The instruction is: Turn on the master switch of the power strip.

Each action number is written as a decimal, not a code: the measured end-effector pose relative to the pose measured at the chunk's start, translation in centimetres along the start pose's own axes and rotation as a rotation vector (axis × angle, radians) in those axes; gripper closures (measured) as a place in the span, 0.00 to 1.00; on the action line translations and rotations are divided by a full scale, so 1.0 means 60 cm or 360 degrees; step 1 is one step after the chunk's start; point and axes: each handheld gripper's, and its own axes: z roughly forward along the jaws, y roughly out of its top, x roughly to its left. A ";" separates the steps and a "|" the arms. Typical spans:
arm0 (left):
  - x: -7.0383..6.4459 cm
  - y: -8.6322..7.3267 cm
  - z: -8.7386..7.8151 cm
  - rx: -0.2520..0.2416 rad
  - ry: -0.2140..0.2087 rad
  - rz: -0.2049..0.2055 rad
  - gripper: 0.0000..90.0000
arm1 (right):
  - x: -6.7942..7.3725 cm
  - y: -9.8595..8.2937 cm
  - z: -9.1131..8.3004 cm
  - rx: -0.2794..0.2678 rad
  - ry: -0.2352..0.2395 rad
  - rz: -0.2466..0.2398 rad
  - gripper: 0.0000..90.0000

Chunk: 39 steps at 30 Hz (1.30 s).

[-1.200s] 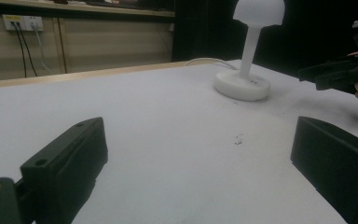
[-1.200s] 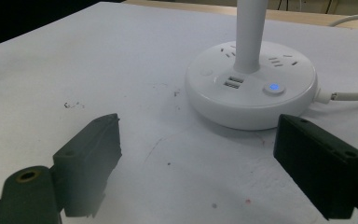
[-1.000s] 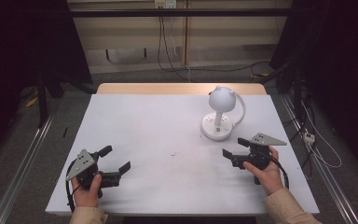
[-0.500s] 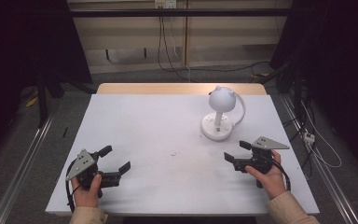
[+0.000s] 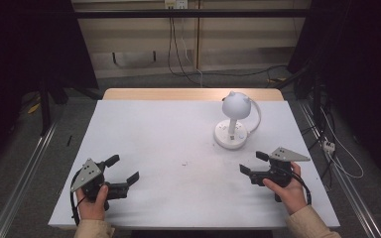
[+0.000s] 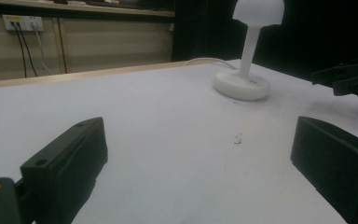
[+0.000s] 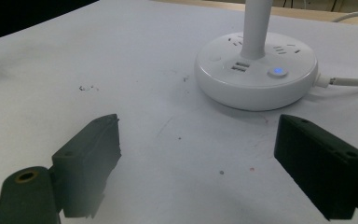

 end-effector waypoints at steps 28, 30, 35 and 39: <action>0.000 0.000 0.001 0.0005 -0.0005 0.0009 0.04 | 0.008 -0.014 -0.024 -0.0002 0.0010 -0.0016 0.14; 0.000 0.000 0.001 0.0005 -0.0005 0.0010 0.04 | 0.008 -0.015 -0.026 0.0000 0.0009 -0.0017 0.14; 0.000 0.000 0.001 0.0007 -0.0004 0.0010 0.04 | 0.009 -0.020 -0.029 0.0005 0.0018 -0.0024 0.14; -0.001 0.000 0.001 0.0005 -0.0004 0.0011 0.04 | 0.010 -0.024 -0.033 0.0008 0.0018 -0.0027 0.13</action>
